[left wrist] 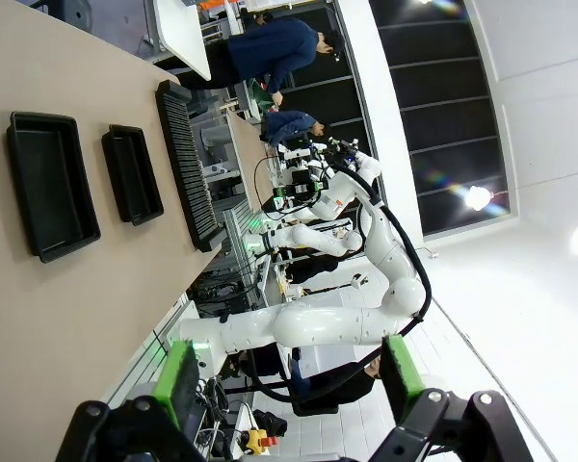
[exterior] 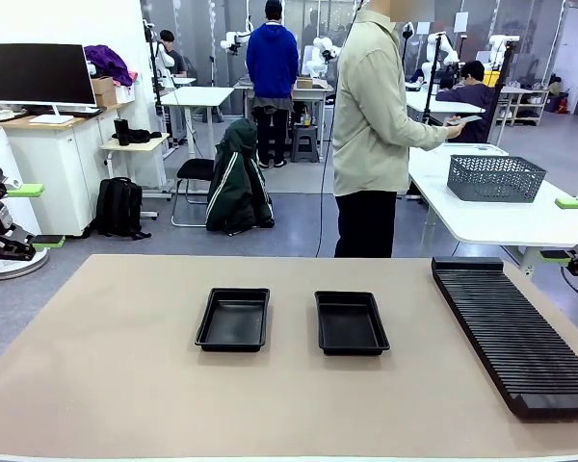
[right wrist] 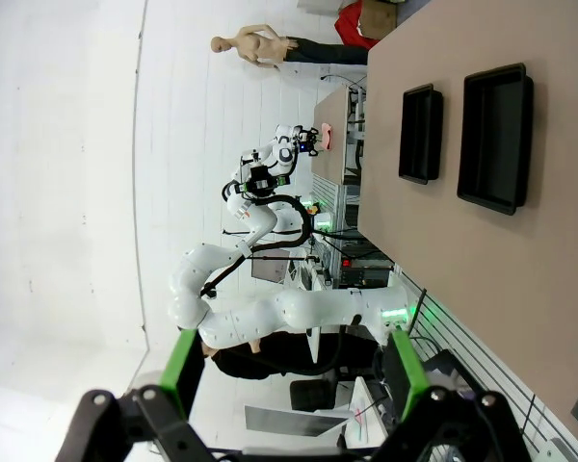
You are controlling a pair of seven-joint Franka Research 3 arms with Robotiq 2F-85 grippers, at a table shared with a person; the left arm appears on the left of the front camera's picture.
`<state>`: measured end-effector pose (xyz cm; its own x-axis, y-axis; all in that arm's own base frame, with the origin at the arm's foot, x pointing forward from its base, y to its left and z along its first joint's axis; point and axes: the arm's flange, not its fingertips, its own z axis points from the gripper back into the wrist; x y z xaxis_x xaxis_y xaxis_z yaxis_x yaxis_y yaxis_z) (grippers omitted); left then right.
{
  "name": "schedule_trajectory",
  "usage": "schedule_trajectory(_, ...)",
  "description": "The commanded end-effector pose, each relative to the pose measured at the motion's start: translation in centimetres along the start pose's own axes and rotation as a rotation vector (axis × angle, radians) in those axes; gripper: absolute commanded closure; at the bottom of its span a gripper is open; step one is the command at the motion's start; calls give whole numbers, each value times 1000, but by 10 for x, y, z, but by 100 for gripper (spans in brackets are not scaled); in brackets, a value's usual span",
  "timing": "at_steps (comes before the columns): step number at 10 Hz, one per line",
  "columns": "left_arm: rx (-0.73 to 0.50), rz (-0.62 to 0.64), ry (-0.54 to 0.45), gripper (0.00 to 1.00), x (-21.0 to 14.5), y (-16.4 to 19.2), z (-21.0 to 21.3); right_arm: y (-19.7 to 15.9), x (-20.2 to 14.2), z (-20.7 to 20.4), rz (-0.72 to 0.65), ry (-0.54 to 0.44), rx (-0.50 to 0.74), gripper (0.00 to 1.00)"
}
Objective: Inspect and transfer BCBs to ESD trays.
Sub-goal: Pick up the Blank PCB from the PCB Rack and place it in the left ESD tray.
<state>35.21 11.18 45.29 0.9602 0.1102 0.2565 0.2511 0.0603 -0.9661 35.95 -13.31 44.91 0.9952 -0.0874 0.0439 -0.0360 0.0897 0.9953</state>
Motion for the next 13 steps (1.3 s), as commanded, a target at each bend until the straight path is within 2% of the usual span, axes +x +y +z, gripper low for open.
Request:
schedule_trajectory(1, -4, 2, -2, 0, 0, 0, 0, 2, -1, 0, 3, -2, 0, 0)
schedule_trajectory(13, -4, 2, -2, 0, 0, 0, 0, 2, -1, 0, 3, -2, 0, 0)
